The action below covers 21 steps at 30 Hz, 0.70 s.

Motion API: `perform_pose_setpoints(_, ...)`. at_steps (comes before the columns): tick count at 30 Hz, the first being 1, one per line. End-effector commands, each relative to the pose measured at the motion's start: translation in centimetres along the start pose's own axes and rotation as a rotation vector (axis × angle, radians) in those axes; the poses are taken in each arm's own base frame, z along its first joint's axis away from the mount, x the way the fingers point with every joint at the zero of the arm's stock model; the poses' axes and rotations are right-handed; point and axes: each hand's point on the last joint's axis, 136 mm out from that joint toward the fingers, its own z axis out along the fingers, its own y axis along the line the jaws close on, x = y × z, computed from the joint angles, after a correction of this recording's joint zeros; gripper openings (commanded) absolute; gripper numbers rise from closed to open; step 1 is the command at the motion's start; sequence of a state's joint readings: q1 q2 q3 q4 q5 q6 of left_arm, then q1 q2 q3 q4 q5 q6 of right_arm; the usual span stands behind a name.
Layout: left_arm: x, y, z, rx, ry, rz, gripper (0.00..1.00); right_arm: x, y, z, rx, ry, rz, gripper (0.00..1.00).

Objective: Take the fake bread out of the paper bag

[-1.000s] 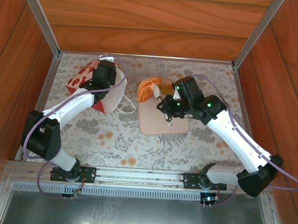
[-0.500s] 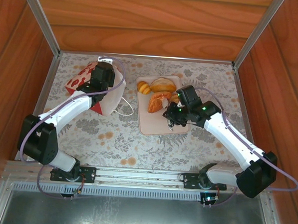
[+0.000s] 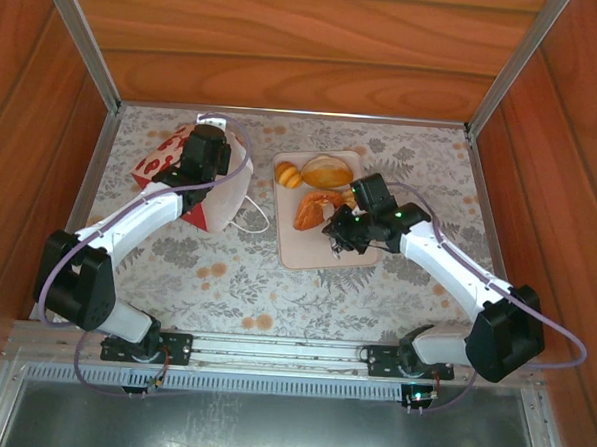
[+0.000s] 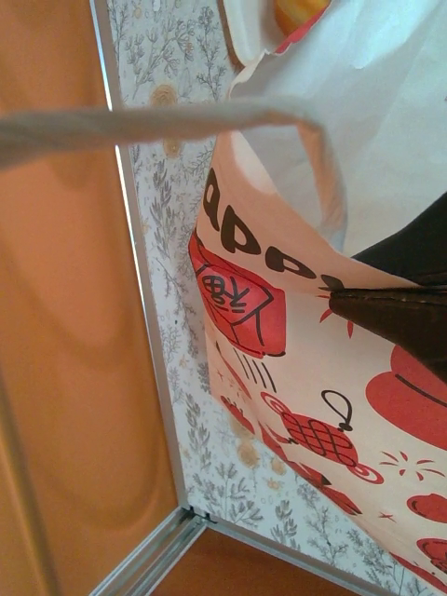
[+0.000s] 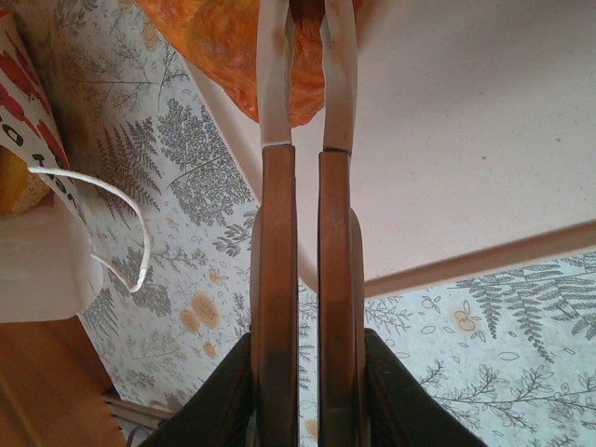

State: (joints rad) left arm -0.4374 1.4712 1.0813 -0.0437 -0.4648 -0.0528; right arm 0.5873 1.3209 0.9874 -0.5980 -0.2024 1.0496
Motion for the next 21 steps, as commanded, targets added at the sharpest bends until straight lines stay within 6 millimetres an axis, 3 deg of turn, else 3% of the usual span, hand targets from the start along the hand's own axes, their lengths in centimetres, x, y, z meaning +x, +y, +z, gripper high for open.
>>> perform_pose_setpoints(1,-1.6,0.2,-0.7,0.024,-0.053,-0.038,0.0,-0.4,0.8,0.5,-0.046,0.004,0.02,0.0)
perform_pose_setpoints(10,-1.1,-0.1,-0.3,0.032,-0.043,-0.03,0.0,-0.9,1.3,1.9,-0.06,0.041,0.058,0.0)
perform_pose_setpoints(21,-0.9,-0.1,-0.6,0.037,-0.045,-0.023,0.0,-1.1,0.0,2.5,-0.034,0.04,0.092,0.1)
